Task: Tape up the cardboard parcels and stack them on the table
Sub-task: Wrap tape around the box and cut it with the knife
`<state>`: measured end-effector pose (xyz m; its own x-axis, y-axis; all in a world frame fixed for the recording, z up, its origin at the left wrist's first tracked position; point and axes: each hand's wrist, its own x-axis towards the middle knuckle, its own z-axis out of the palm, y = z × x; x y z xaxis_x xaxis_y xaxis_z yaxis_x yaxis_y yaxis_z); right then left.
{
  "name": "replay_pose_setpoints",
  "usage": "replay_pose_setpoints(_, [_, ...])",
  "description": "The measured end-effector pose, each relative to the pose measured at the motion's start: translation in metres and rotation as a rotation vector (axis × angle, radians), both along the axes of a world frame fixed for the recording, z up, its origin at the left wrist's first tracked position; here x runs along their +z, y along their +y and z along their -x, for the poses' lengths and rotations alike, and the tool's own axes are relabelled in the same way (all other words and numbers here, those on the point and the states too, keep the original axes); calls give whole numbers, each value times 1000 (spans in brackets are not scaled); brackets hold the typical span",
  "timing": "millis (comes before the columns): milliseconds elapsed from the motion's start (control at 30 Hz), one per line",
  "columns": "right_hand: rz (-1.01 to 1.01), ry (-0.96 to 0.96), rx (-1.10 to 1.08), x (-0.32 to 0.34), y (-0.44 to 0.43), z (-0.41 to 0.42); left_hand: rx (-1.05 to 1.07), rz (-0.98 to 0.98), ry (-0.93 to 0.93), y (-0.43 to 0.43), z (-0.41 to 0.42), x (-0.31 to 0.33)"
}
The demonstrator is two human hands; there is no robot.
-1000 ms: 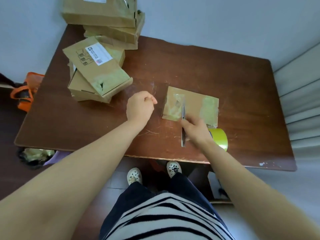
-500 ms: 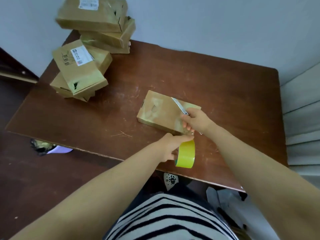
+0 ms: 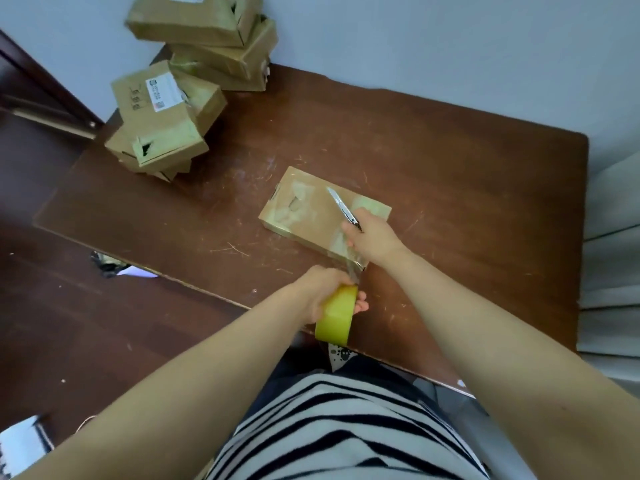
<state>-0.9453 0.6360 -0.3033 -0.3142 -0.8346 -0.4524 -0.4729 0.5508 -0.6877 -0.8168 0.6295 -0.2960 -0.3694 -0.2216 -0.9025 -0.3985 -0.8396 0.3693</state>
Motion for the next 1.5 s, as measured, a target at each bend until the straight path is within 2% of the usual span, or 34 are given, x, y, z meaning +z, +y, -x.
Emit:
replay_pose_setpoints(100, [31, -67, -6, 8, 4, 6, 12, 9, 1, -1, 7, -2])
replay_pose_setpoints(200, [112, 20, 57, 21, 19, 16, 16, 10, -8, -4, 9, -3])
replay_pose_setpoints(267, [56, 137, 151, 32, 33, 20, -3, 19, -22, -7, 11, -2])
replay_pose_setpoints(367, [-152, 487, 351, 45, 50, 21, -26, 26, -41, -10, 13, -1])
replay_pose_setpoints(433, [-227, 640, 429, 49, 55, 17, -42, 41, -57, -11, 14, 2])
replay_pose_setpoints(667, [-297, 853, 563, 49, 54, -4, -41, 26, -65, -12, 14, 4])
replay_pose_setpoints(833, [-351, 806, 624, 32, 55, -13, -63, 41, -53, -14, 14, 5])
replay_pose_setpoints(1033, [-289, 479, 310, 2, 93, 29, -112, 74, -92, -18, 5, 4])
replay_pose_setpoints(1100, [-290, 512, 331, -2, 99, 38, -132, 80, -90, -19, 5, 3])
replay_pose_setpoints(1133, [-232, 599, 340, -5, 98, 40, -135, 82, -90, -19, 5, 3])
replay_pose_setpoints(1200, [58, 672, 284, -5, 89, 35, -130, 77, -89, -20, 5, 2])
replay_pose_setpoints(1267, [289, 484, 266, -1, 70, 21, -124, 72, -89, -20, 4, 0])
replay_pose_setpoints(1300, [325, 379, 299, -1, 58, 13, -124, 71, -87, -20, 5, 0])
replay_pose_setpoints(1367, [279, 299, 422, -6, 37, 3, -117, 75, -83, -19, 6, 2])
replay_pose_setpoints(1500, [135, 522, 578, -28, 26, 3, -184, 112, -93, -16, 6, 4])
